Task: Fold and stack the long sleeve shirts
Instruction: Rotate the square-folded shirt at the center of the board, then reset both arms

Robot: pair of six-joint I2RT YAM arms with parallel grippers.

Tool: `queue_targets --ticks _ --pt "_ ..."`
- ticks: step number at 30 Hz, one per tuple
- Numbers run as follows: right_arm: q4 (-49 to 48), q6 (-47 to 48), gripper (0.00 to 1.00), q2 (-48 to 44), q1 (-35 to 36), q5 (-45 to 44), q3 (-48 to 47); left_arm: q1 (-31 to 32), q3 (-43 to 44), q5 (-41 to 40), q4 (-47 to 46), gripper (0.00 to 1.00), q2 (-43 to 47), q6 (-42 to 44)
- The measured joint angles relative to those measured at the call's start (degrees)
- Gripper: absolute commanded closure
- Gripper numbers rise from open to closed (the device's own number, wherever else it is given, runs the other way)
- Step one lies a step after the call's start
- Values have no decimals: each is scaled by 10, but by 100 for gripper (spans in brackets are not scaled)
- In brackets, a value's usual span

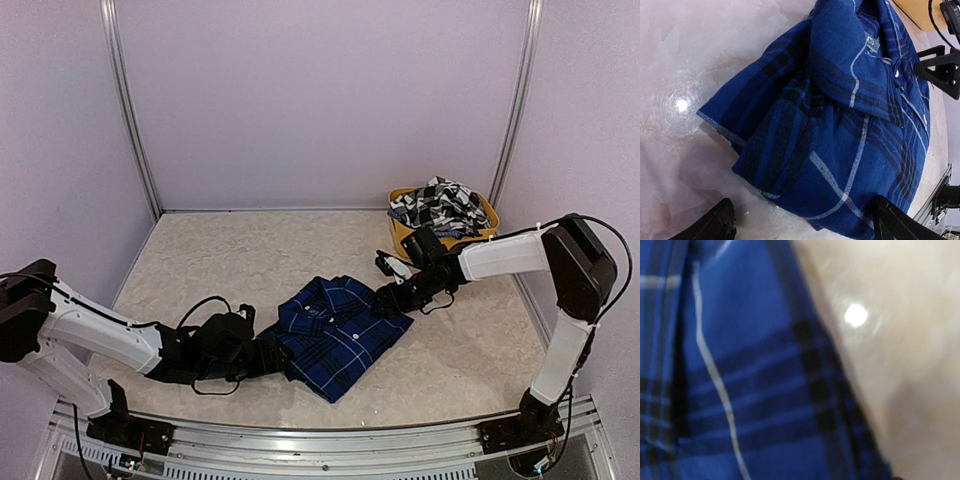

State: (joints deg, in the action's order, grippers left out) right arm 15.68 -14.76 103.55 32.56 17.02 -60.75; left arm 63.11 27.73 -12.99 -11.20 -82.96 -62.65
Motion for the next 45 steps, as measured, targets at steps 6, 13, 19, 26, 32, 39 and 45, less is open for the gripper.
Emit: queue_targets --ticks 6,13,19,26,32,39,45 --pt "-45 -17 52 -30 -1 23 76 -31 2 31 -37 37 -26 14" --pt "-90 -69 64 -123 4 38 202 -92 39 80 -57 47 -64 60" --pt "-120 -136 64 -198 63 30 278 -144 113 123 -63 51 -134 117" --pt "-122 -185 36 -225 139 2 283 -205 209 165 -54 50 -228 180" --pt "-37 -180 13 -288 133 -103 249 -230 208 171 -38 20 -219 224" --pt "30 -123 3 -331 69 -173 189 -230 147 105 23 1 -55 256" --pt "45 -70 1 -363 45 -234 157 -231 146 -17 66 1 96 296"
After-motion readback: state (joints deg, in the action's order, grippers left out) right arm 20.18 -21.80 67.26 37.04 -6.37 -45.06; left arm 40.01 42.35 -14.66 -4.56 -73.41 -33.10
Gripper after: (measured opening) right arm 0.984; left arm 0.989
